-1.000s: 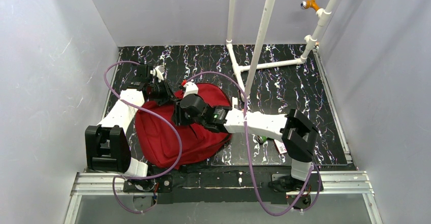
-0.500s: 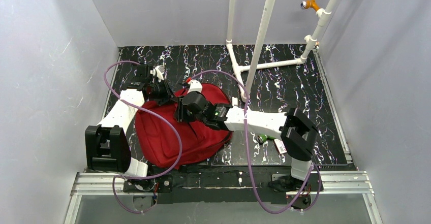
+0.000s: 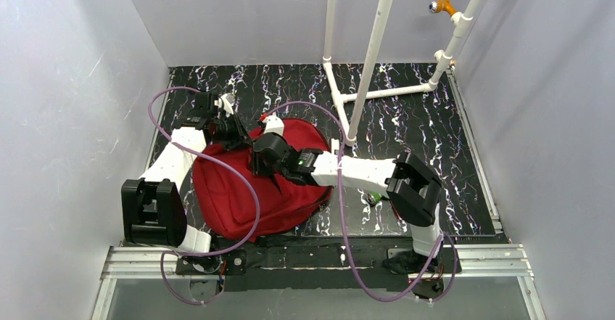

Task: Pack the student bag
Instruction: Unzip the student bag at the center of the board.

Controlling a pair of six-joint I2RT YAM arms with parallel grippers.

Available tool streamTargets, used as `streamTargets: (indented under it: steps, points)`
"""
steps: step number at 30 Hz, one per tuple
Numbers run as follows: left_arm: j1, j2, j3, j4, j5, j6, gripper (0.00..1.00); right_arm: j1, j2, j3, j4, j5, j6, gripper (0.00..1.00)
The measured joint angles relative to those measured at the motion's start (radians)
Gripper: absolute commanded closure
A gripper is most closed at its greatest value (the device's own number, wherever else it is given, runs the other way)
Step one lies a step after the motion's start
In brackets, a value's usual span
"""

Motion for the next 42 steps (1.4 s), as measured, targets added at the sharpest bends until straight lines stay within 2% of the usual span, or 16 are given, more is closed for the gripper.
streamTargets:
  steps: [6,14,21,26,30,36,42]
  points:
    - [0.001,0.000,-0.001,0.006,0.000,-0.001,1.00,0.003,0.030,0.040,-0.013,0.033,-0.063,0.61]
    - [0.003,0.000,-0.003,0.008,0.000,-0.001,1.00,0.005,0.078,0.096,-0.019,0.074,-0.111,0.98]
    - [0.003,0.000,-0.004,0.010,0.000,-0.005,1.00,0.009,0.077,0.091,-0.013,0.100,-0.151,0.99]
    - [0.006,0.000,-0.003,0.004,-0.011,-0.004,1.00,0.007,0.041,0.042,0.002,0.047,-0.185,0.99]
    - [0.012,0.005,-0.001,-0.003,-0.012,-0.008,1.00,0.001,-0.063,-0.043,-0.035,-0.037,-0.180,0.99]
    - [0.019,0.058,0.049,-0.030,-0.017,-0.030,1.00,-0.002,-0.283,-0.256,-0.035,-0.166,-0.125,0.99]
    - [0.019,0.098,0.155,-0.102,-0.075,-0.032,1.00,-0.002,-0.383,-0.416,0.023,-0.246,-0.105,0.99]
